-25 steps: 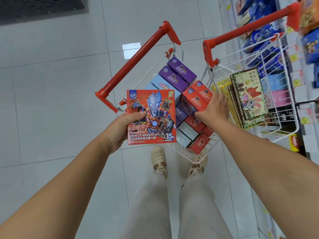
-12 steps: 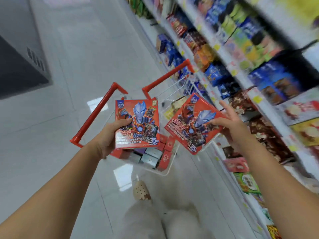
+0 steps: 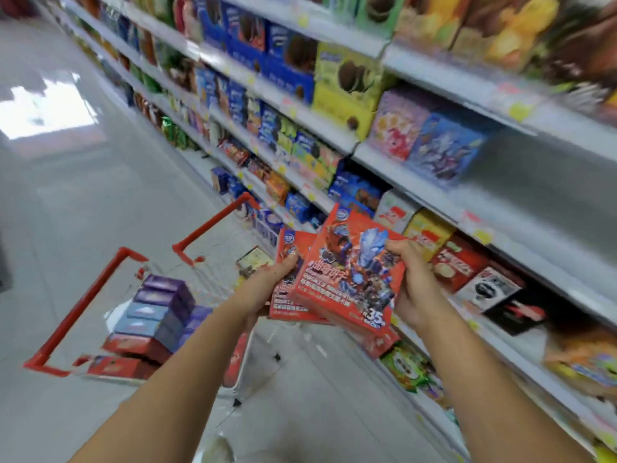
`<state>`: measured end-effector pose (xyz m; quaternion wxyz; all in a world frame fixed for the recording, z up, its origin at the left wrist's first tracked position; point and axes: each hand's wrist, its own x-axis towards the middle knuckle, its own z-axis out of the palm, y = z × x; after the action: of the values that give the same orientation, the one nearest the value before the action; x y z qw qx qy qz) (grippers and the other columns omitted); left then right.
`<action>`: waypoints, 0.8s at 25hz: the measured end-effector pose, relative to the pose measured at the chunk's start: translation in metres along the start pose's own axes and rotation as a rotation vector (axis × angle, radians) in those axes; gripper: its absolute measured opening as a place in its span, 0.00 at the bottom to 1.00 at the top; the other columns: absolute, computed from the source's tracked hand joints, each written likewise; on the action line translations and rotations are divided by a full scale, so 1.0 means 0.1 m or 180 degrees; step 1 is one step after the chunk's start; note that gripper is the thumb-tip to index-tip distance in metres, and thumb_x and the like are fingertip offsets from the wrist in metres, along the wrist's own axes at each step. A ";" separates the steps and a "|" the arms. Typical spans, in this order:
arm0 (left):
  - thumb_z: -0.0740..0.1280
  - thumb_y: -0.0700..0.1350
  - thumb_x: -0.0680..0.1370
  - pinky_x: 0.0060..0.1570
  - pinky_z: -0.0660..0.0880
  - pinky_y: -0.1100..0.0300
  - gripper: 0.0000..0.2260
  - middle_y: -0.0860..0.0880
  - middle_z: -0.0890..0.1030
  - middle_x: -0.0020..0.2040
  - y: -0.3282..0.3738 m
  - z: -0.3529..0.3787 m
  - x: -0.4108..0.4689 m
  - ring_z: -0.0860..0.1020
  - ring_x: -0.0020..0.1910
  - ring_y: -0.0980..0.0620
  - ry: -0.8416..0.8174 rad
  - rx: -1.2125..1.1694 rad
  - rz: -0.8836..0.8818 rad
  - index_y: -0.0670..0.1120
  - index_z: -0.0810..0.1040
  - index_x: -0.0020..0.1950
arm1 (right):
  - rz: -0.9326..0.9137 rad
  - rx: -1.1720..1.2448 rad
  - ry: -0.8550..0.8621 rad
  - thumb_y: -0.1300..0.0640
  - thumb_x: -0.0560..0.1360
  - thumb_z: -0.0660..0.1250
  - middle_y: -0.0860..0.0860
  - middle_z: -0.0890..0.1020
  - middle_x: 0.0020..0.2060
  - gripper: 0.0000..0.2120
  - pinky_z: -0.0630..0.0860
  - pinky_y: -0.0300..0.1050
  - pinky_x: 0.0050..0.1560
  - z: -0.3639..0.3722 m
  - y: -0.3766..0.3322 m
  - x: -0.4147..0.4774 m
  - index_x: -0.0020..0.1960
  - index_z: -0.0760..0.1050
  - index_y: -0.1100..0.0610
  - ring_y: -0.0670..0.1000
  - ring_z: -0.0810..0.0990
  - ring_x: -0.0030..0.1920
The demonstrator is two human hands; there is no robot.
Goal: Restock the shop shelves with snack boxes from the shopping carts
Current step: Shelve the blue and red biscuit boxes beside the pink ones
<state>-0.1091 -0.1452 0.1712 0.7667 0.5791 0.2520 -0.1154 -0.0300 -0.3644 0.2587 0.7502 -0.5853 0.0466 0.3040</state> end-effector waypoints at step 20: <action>0.66 0.67 0.73 0.35 0.80 0.54 0.27 0.43 0.87 0.46 0.35 2.03 0.53 0.86 0.38 0.47 -0.0240 0.0046 -0.0552 0.44 0.81 0.56 | -0.0239 0.1159 0.1216 0.41 0.77 0.64 0.56 0.85 0.51 0.20 0.79 0.58 0.54 -1.79 -0.77 0.03 0.60 0.80 0.53 0.57 0.85 0.47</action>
<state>0.0040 -0.3206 0.2137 0.7586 0.5559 0.2713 -0.2049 0.0635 -0.5357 0.2672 0.8315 -0.4887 0.2196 0.1466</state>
